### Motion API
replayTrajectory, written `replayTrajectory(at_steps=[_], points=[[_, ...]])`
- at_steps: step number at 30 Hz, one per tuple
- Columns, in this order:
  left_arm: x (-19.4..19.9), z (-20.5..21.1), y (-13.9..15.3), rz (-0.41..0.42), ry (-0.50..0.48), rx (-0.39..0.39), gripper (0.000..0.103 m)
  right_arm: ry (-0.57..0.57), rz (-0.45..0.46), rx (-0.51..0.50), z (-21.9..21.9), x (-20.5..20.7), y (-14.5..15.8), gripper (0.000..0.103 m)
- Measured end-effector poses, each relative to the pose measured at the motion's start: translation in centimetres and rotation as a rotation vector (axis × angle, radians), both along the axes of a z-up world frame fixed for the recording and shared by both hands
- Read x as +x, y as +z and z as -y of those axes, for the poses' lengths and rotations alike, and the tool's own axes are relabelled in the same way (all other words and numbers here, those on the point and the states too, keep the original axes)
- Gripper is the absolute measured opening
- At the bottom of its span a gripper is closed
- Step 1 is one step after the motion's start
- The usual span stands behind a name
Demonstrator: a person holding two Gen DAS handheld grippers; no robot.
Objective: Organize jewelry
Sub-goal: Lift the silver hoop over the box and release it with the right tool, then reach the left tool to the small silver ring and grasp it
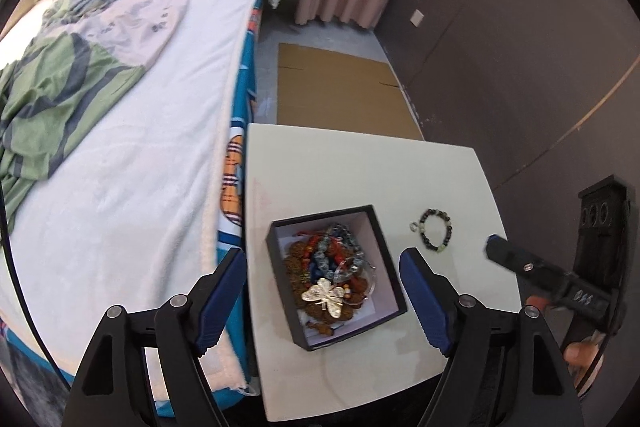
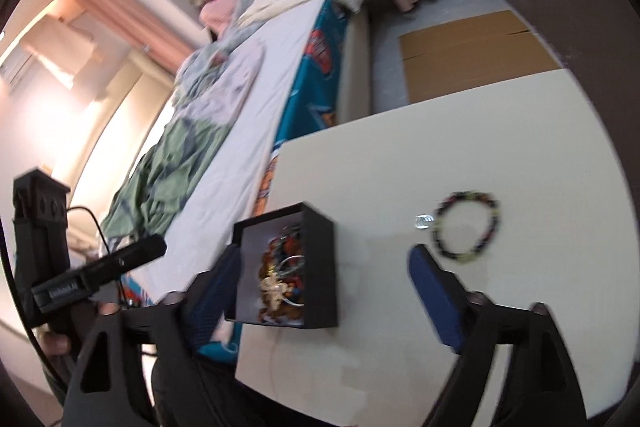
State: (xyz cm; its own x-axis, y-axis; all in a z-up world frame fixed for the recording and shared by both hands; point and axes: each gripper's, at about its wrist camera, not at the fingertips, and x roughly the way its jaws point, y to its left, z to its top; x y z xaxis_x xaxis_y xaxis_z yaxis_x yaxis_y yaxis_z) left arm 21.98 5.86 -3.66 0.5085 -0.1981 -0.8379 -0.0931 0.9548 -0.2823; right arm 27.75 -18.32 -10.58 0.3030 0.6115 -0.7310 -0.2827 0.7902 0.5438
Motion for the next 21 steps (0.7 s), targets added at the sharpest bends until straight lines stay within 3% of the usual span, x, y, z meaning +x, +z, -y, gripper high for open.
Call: replayTrajectory(at_steps=[9,15,19,21], points=[[2.5,4.8,-0.8,-0.027,-0.108,0.020,0.079,-0.117,-0.024,-0.062,4.9,0.6,-0.6,0.092],[5.1,8.8,-1.5,-0.058,-0.203,0.081,0.078,-0.219,-0.033,-0.064,8.4,1.0,-1.2,0.092],[6.8,11.4,-2.4,-0.092,-0.271,0.142,0.064,-0.279,-0.051,-0.079,10.2,1.4,-1.9,0.092],[7.7,12.6,-3.2,-0.122,-0.301,0.174,0.062,-0.288,-0.060,-0.083,10.6,1.7,-2.1,0.092]])
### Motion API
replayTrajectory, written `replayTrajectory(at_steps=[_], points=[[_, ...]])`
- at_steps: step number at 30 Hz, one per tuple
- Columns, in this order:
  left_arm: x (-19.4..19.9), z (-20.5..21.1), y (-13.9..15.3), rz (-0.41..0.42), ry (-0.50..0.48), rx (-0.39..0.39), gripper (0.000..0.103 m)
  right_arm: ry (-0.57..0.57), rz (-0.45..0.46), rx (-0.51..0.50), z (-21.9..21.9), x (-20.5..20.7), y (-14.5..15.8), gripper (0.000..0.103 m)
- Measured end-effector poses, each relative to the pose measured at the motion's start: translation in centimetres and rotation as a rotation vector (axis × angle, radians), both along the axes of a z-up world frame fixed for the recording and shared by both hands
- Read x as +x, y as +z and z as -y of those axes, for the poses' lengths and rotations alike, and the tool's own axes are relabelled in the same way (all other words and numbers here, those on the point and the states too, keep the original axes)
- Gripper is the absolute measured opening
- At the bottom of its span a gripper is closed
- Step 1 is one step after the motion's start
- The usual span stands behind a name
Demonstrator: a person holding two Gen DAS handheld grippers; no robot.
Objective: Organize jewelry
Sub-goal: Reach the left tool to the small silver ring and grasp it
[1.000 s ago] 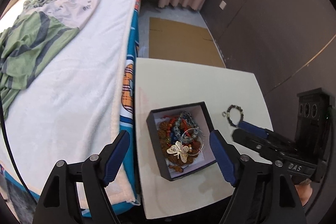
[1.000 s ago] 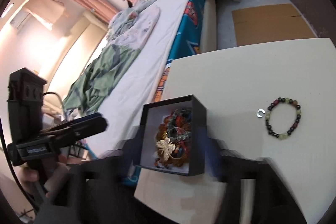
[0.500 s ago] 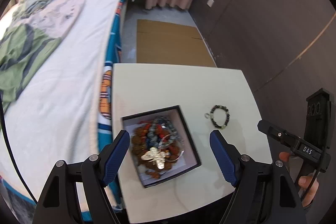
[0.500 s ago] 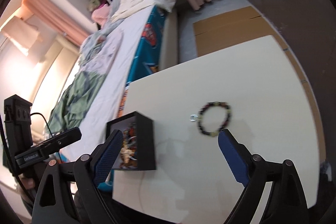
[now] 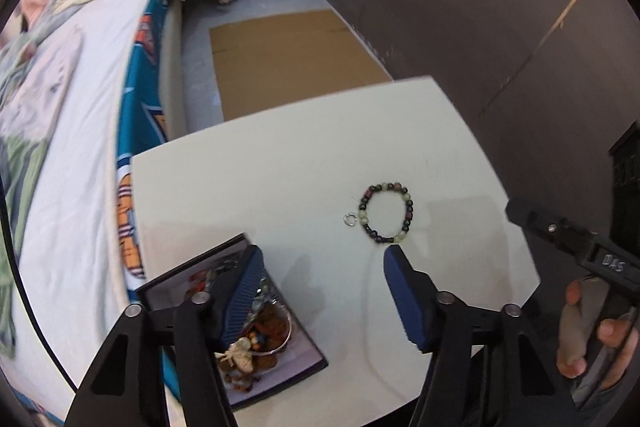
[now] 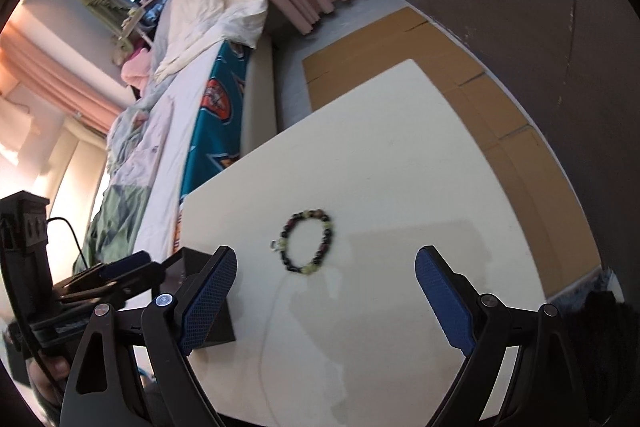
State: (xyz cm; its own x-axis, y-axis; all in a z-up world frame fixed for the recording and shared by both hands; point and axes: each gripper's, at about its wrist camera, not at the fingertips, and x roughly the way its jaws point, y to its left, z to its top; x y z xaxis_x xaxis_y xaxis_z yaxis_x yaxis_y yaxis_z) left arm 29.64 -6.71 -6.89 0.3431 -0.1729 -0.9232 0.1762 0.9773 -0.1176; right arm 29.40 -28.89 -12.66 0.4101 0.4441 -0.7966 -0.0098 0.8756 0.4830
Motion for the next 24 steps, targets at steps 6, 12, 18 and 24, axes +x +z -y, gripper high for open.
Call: replayTrajectory(at_steps=[6,12,18,24], points=[[1.8,2.3,-2.5,-0.054,-0.077,0.099,0.054,-0.031,-0.028,0.023,1.6,0.4,-1.0,0.092],[3.5,3.7,-5.5,-0.127,-0.136,0.150,0.038,-0.059,-0.063,0.038,2.6,0.9,-2.1,0.092],[4.4,5.4,-7.6,-0.154,-0.200,0.224,0.035,-0.082,-0.076,0.040,3.3,1.0,-2.5,0.092],[5.1,6.5,-9.2,-0.181,-0.224,0.268,0.030,-0.094,-0.089,0.064,4.0,1.3,-2.8,0.092]])
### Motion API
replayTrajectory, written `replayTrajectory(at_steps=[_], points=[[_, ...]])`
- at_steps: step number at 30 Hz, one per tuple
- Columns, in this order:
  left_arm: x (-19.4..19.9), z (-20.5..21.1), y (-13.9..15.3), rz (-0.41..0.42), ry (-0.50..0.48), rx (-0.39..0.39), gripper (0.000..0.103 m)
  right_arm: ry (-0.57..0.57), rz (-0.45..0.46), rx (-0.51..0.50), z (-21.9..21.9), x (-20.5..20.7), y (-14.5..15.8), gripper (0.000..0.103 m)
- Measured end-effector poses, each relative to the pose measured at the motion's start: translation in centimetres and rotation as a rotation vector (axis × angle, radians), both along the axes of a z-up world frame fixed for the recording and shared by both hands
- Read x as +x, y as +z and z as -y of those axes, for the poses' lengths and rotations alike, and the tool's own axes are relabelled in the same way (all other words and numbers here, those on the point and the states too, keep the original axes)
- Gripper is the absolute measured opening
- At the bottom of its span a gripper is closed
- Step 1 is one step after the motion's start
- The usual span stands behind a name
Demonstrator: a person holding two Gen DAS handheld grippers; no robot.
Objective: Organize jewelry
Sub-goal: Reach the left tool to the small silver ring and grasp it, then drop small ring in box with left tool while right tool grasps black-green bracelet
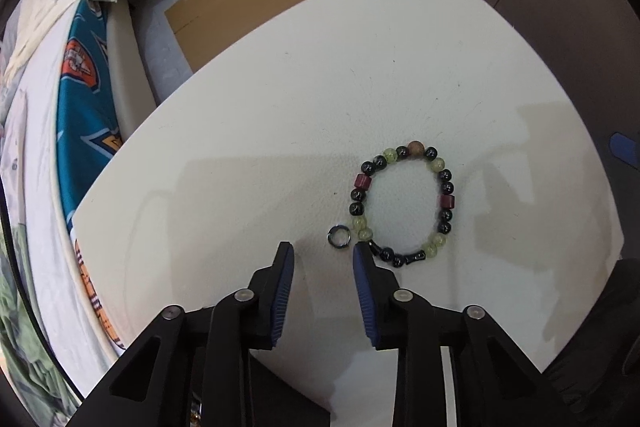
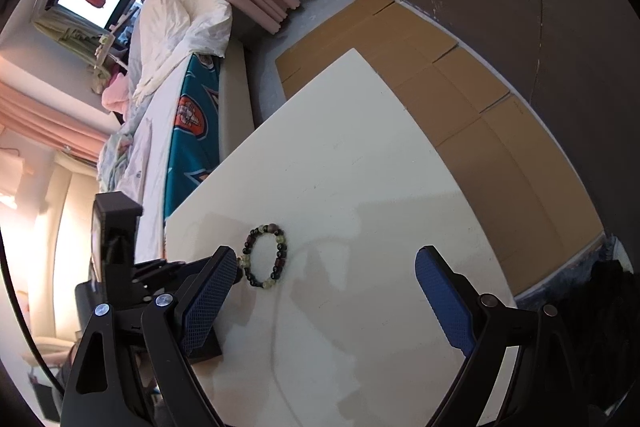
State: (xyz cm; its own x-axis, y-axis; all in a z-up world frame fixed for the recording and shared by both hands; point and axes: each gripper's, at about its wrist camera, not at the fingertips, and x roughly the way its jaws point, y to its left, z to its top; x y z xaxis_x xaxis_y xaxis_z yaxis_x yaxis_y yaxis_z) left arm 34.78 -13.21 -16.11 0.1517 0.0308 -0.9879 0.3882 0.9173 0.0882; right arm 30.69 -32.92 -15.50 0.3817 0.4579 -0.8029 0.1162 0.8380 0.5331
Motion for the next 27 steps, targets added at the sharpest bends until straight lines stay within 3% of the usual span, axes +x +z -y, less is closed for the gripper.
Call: replayTrajectory(at_steps=[6,10,18,27], points=[[0.6,0.8,0.0,0.019,-0.023,0.004,0.028,0.001,0.000,0.011,0.3,0.1,0.0,0.092],[0.7,0.7,0.1,0.002,-0.027,-0.048,0.013,0.002,0.002,0.010,0.1,0.1,0.0,0.092],[0.4,-0.6,1.1,0.030,0.028,-0.087,0.012,0.032,-0.002,-0.014,-1.0,0.5,-0.7,0.091],[-0.1,-2.7,5.2,0.117,0.081,-0.108,0.012,0.106,-0.043,-0.094,-4.4,2.0,-2.8,0.069]])
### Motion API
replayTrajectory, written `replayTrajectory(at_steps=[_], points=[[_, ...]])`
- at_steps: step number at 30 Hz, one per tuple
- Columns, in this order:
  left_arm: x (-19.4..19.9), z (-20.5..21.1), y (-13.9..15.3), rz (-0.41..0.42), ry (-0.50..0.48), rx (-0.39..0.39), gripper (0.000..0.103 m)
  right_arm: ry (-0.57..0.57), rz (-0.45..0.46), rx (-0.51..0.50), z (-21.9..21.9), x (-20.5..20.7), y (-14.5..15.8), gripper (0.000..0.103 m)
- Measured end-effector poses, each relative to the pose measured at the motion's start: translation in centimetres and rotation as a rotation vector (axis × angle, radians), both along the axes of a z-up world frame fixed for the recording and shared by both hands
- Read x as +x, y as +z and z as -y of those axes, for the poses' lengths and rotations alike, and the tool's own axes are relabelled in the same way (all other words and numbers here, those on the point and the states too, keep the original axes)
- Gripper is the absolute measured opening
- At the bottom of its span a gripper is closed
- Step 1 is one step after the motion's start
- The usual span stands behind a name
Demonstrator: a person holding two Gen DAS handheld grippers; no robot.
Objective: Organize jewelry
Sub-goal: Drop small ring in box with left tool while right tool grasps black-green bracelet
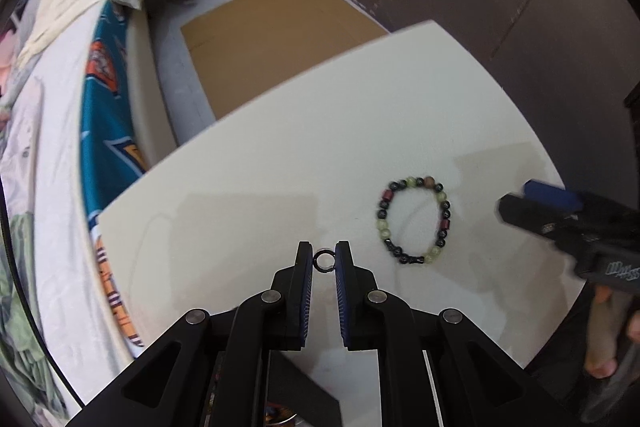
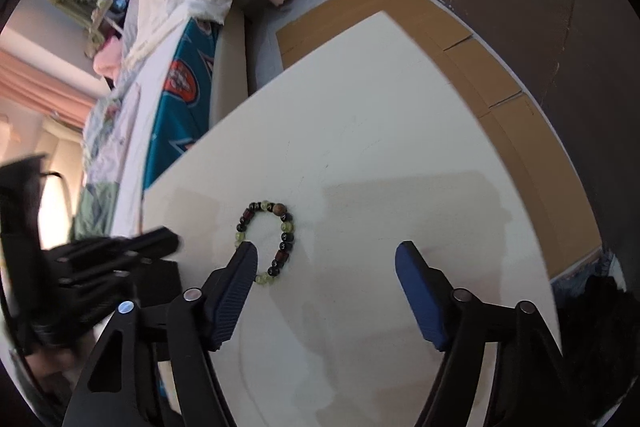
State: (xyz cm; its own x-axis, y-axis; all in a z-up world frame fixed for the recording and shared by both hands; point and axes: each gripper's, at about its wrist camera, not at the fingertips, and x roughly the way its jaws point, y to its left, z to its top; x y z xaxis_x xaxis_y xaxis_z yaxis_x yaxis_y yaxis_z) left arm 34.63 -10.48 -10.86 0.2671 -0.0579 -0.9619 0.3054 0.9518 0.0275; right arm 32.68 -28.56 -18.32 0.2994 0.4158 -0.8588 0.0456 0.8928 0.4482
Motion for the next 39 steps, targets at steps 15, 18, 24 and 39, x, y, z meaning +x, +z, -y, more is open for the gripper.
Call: replayTrajectory(at_steps=[15,18,24,39], points=[[-2.3,-5.8,3.5,0.072,0.117,-0.012,0.012,0.162,0.095,-0.462,-8.2,0.0,-0.7,0.039],[-2.9,-6.6,3.9,0.079,0.125,-0.014,0.012,0.203,0.102,-0.480,-8.8,-0.5,-0.4,0.009],[-4.8,-7.3,4.9,0.101,0.128,-0.035,0.012,0.228,0.127,-0.483,-8.6,-2.3,0.5,0.009],[-8.6,-8.9,6.7,0.103,0.141,-0.106,0.012,0.220,0.295,-0.272,-9.6,-6.5,8.4,0.009]])
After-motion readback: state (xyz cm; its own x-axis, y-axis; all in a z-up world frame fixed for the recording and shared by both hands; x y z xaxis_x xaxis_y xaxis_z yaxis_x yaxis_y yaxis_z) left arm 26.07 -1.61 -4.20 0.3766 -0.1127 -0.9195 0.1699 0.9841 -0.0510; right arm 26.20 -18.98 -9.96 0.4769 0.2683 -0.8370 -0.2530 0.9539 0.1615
